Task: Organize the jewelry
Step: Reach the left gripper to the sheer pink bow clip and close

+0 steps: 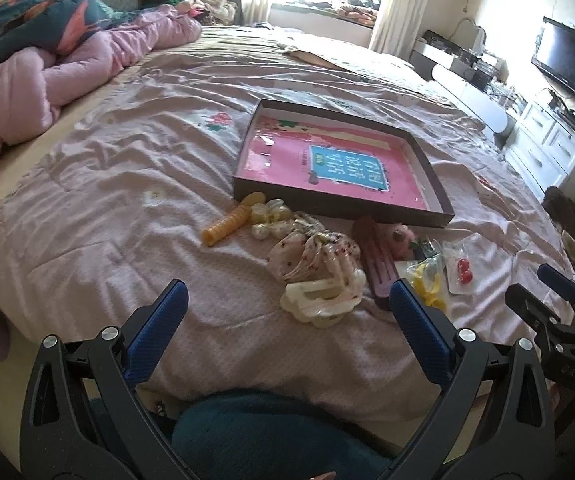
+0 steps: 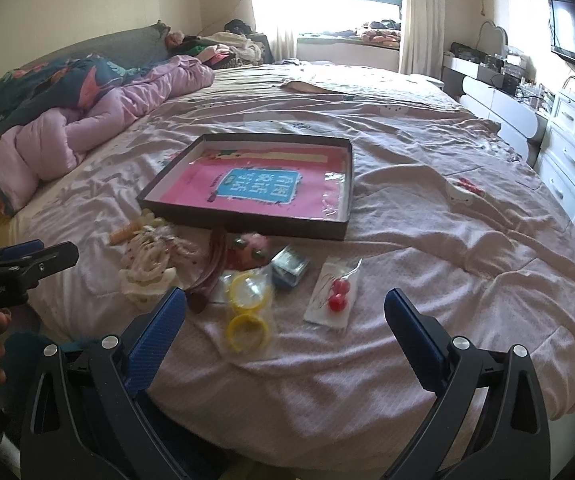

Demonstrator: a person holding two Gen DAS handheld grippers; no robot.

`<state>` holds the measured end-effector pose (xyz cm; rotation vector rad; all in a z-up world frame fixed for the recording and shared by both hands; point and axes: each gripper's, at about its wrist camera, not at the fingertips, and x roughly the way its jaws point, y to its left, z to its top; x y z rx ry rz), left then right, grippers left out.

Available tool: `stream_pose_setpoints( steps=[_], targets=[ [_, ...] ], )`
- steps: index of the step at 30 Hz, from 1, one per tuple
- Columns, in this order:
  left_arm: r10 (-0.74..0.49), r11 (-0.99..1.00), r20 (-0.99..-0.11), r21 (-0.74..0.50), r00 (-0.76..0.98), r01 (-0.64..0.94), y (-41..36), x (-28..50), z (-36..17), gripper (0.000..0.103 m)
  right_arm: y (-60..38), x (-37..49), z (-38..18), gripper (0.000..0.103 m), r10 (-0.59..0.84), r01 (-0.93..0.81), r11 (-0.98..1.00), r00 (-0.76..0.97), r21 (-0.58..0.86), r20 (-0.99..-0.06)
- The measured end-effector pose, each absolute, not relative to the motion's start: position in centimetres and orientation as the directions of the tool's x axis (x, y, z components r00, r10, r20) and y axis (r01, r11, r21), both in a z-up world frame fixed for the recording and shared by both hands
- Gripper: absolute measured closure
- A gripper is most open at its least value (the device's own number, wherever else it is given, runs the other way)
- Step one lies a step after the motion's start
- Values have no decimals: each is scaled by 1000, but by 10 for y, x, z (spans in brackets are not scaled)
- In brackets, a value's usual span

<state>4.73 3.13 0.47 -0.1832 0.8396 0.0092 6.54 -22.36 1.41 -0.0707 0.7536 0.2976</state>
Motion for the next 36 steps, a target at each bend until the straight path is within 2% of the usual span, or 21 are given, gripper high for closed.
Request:
stream_pose_setpoints(
  steps=[14, 28, 34, 36],
  targets=[
    [-127, 990, -790, -142, 600, 22, 6, 103, -18, 10, -240, 92, -4, 6, 216, -271, 962, 663, 40, -717],
    [-143, 988, -825, -147, 546, 36, 12, 138, -51, 12, -200, 108, -51, 8, 278, -396, 917, 539, 52, -795],
    [-154, 987, -836, -152, 528, 47, 11, 143, -57, 32, -186, 113, -67, 25, 284, -434, 900, 496, 48, -821],
    [-150, 988, -838, -143, 525, 54, 10, 142, -59, 43, -184, 114, -70, 32, 285, -439, 897, 498, 46, -819]
  ],
)
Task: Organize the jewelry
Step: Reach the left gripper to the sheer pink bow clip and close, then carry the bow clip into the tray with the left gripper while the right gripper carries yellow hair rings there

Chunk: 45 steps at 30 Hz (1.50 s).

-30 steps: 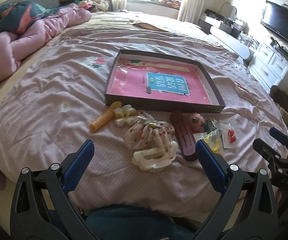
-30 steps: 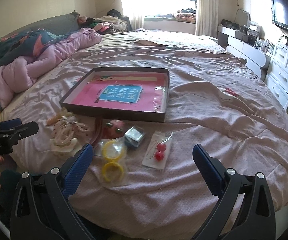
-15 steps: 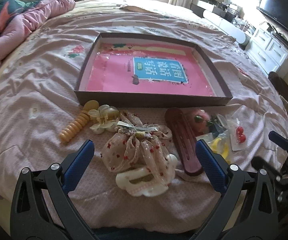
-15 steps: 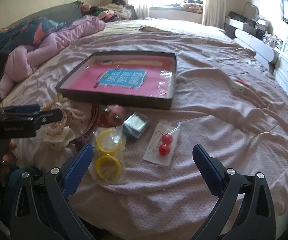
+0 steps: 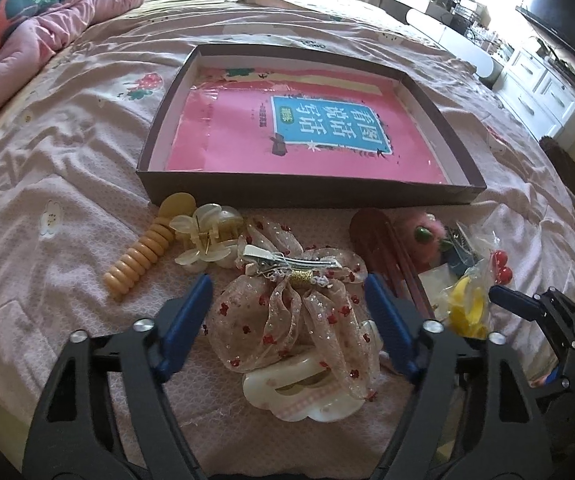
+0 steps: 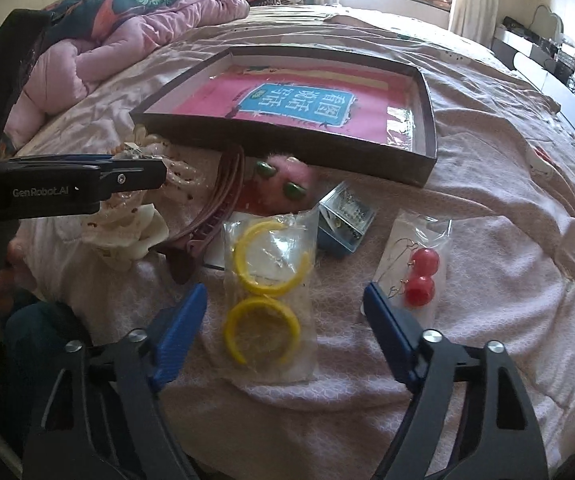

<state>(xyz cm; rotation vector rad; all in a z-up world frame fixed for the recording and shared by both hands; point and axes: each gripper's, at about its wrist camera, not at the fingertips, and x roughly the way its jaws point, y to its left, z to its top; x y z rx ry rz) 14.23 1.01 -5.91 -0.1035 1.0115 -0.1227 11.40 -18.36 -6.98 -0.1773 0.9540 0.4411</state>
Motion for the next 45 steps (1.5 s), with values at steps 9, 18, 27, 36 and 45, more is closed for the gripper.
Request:
stream_pose_setpoints(
  steps=[9, 18, 27, 36, 45],
  targets=[
    [-184, 983, -832, -171, 523, 74, 11, 139, -56, 84, -197, 112, -70, 66, 336, -466, 880, 481, 88, -810],
    [-233, 972, -789, -198, 568, 124, -4, 130, -23, 85, -233, 105, -52, 66, 359, -417, 898, 505, 142, -785],
    [-252, 968, -763, -206, 596, 146, -13, 146, 1, 85, -262, 114, -31, 66, 337, -350, 924, 562, 152, -755],
    [-230, 972, -732, -201, 641, 119, 6, 167, 25, 85, -270, 138, -10, 66, 323, -319, 936, 605, 150, -728],
    [-201, 976, -711, -206, 673, 74, 38, 188, 38, 85, -249, 169, 14, 66, 330, -338, 932, 640, 131, -694]
  ],
)
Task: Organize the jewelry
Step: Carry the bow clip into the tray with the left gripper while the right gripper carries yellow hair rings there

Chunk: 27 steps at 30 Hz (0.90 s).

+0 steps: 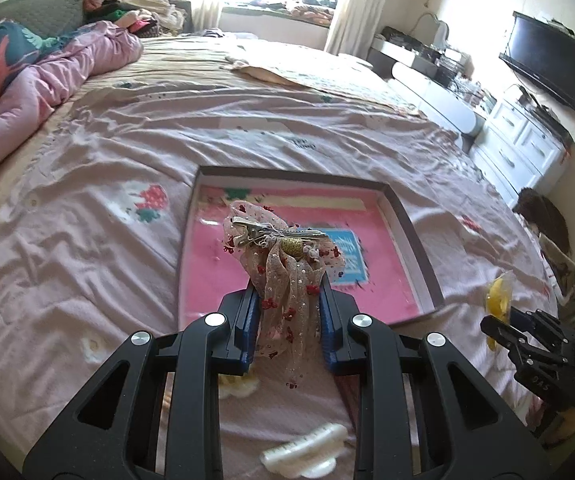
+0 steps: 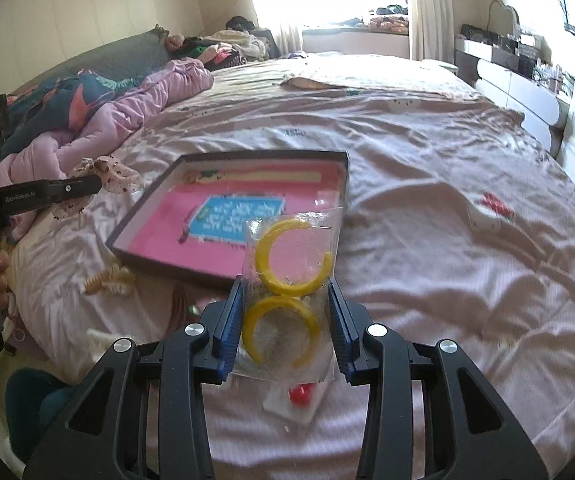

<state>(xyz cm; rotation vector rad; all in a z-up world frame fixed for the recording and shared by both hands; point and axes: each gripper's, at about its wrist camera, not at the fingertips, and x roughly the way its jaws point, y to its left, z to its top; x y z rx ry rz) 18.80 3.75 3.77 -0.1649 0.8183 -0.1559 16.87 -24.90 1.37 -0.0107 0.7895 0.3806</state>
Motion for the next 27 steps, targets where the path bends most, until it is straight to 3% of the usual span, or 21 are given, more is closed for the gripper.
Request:
stream_pose_setpoints(
  steps=[27],
  targets=[
    [-182, 979, -754, -200, 631, 43, 62, 237, -15, 84, -186, 261, -10, 66, 304, -330, 937, 601, 117, -739]
  ],
)
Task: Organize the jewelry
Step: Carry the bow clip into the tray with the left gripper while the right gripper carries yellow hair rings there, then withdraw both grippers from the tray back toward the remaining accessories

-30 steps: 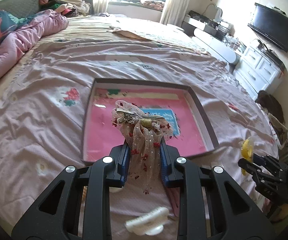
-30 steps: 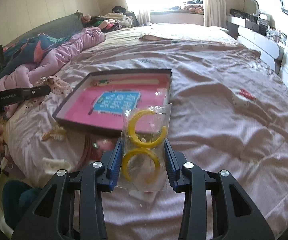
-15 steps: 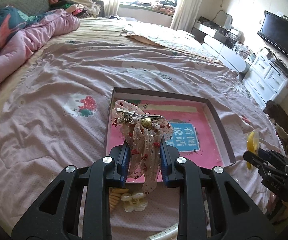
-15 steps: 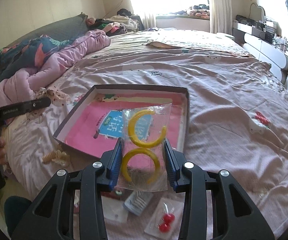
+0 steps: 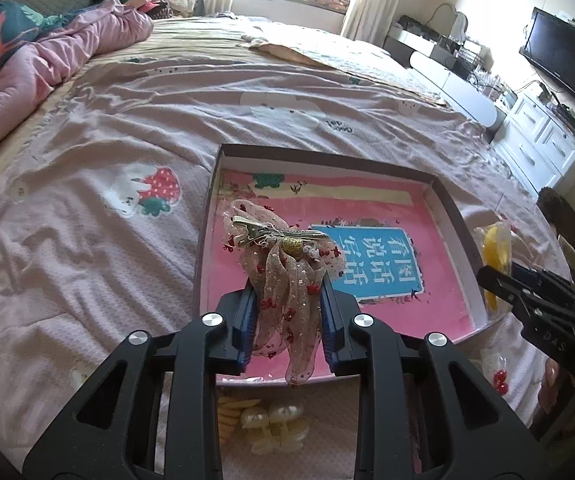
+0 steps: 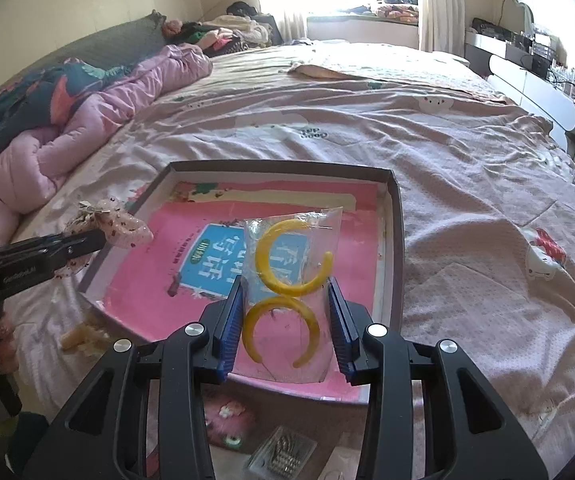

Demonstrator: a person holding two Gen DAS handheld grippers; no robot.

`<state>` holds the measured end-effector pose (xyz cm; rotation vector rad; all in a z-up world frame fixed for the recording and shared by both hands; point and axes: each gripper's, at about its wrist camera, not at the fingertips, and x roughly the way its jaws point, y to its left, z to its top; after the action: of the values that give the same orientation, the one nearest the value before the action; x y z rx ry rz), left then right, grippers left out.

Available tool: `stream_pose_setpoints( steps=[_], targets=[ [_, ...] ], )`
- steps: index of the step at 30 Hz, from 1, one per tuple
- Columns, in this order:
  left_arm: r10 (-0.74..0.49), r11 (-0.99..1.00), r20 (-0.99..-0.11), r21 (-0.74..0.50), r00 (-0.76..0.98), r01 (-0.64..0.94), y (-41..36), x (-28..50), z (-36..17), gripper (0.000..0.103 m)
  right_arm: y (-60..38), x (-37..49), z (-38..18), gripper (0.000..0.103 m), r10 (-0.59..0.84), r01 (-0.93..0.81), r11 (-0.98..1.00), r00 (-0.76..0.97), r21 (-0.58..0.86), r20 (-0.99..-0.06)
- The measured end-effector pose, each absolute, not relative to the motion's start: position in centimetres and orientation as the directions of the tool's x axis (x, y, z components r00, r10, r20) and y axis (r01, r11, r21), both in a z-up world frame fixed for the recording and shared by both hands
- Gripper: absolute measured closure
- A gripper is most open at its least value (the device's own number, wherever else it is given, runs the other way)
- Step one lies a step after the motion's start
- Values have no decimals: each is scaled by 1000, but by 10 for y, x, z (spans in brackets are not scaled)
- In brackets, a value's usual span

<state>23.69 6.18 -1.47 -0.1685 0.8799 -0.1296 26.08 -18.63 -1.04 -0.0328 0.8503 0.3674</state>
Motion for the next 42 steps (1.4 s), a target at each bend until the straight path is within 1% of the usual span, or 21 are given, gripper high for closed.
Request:
stream_pose_setpoints(
  steps=[8, 10, 12, 14, 16, 17, 18, 19, 23, 25, 27, 29, 31, 33, 35, 37, 38, 39, 42],
  targets=[
    [-191, 979, -774, -192, 604, 63, 53, 246, -30, 81, -182, 275, -30, 66, 279, -304, 946, 579, 115, -766],
    [-183, 982, -775, -179, 605, 67, 51, 247, -32, 77, -182, 277, -34, 66, 279, -302, 946, 573, 118, -771],
    [-178, 983, -776, -169, 606, 72, 50, 245, -33, 68, -181, 279, -39, 66, 274, -301, 947, 566, 114, -777],
    [-179, 983, -774, -164, 607, 81, 48, 244, -33, 66, -180, 280, -43, 65, 272, -302, 947, 559, 113, -783],
    [-172, 985, -777, -151, 606, 86, 47, 242, -34, 59, -179, 282, -47, 65, 272, -299, 947, 555, 117, -786],
    [-167, 986, -778, -143, 605, 87, 47, 241, -34, 54, -179, 283, -49, 65, 272, -297, 948, 554, 119, -787],
    [-165, 986, -779, -140, 604, 88, 47, 240, -34, 52, -179, 283, -52, 65, 274, -294, 948, 550, 124, -789],
    [-163, 986, -780, -138, 604, 89, 46, 239, -33, 51, -179, 284, -53, 65, 275, -293, 948, 548, 127, -790],
    [-175, 984, -772, -162, 612, 76, 49, 230, -29, 40, -178, 285, -59, 64, 274, -293, 947, 536, 129, -798],
    [-179, 983, -769, -170, 614, 74, 49, 227, -28, 39, -178, 284, -59, 59, 269, -295, 948, 536, 121, -800],
    [-167, 985, -767, -163, 619, 64, 49, 224, -26, 32, -178, 283, -58, 56, 270, -295, 948, 540, 121, -797],
    [-155, 986, -770, -159, 619, 49, 50, 222, -25, 31, -180, 280, -55, 50, 271, -292, 949, 550, 122, -790],
    [-155, 985, -766, -167, 624, 40, 51, 218, -23, 30, -182, 275, -53, 42, 268, -293, 949, 561, 115, -783],
    [-143, 986, -762, -163, 631, 27, 52, 214, -20, 21, -185, 269, -49, 38, 267, -287, 951, 570, 116, -777],
    [-138, 986, -759, -165, 637, 18, 54, 211, -16, 21, -188, 264, -44, 35, 274, -285, 950, 576, 124, -770],
    [-140, 985, -753, -173, 642, 11, 55, 206, -12, 20, -191, 257, -36, 29, 280, -288, 949, 586, 127, -760],
    [-139, 984, -750, -176, 647, 8, 55, 204, -10, 17, -192, 255, -33, 26, 282, -287, 949, 591, 129, -756],
    [-138, 984, -745, -177, 653, 5, 55, 201, -8, 14, -193, 251, -28, 21, 285, -288, 949, 600, 131, -748],
    [-129, 984, -741, -176, 659, -5, 55, 195, -4, 14, -196, 241, -16, 21, 291, -298, 946, 618, 125, -730]
  ],
)
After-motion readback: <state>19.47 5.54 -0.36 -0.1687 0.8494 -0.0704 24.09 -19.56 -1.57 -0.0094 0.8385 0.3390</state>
